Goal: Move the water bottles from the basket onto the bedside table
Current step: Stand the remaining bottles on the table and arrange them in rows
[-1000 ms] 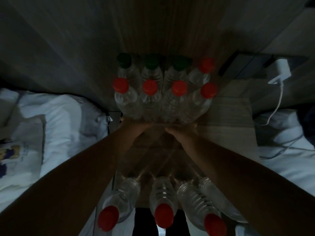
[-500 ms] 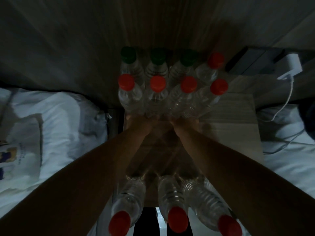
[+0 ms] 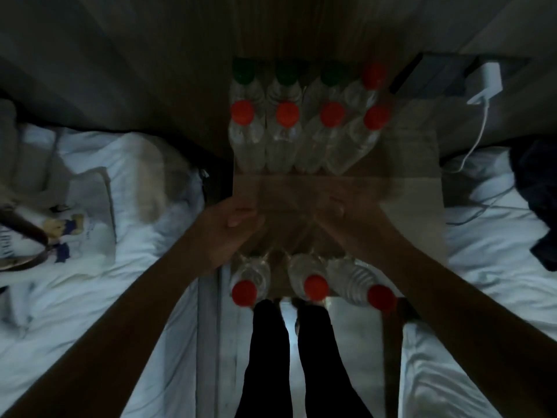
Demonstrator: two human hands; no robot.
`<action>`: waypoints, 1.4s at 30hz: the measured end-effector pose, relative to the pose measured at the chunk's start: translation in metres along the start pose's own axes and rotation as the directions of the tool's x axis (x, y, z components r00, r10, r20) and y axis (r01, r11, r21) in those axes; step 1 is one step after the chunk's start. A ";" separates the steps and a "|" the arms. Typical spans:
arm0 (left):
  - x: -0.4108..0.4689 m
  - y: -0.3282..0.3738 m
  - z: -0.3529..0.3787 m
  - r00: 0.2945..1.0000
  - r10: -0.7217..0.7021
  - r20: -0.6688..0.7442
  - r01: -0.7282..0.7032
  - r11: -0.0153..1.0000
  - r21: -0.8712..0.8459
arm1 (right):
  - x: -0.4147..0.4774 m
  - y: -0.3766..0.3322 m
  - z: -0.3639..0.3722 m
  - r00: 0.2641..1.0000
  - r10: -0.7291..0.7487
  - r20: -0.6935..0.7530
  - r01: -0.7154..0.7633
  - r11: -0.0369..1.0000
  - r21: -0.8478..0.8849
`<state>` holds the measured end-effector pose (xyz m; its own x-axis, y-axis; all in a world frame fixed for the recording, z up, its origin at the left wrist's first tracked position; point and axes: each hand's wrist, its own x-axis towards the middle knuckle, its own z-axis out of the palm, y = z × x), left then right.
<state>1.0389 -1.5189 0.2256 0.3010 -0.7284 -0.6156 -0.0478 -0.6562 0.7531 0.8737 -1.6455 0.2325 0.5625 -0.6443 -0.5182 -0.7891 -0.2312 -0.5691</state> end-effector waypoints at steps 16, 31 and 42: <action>-0.074 -0.065 0.032 0.934 0.353 -0.060 -0.300 0.864 0.405 | -0.091 0.013 0.034 0.967 -0.240 0.083 0.254 0.886 -0.389; -0.047 -0.064 0.016 0.884 0.437 -0.167 -0.358 0.862 0.358 | -0.051 0.010 0.027 0.949 -0.311 0.043 0.290 0.817 -0.499; 0.001 -0.030 -0.010 0.917 0.336 -0.215 -0.254 0.907 0.336 | -0.001 -0.020 0.020 0.899 -0.391 -0.196 0.258 0.836 -0.484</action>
<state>1.0503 -1.4985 0.2048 0.4647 -0.8460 -0.2614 -0.4394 -0.4767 0.7614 0.8939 -1.6259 0.2310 0.7660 -0.6319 -0.1180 -0.6341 -0.7125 -0.3004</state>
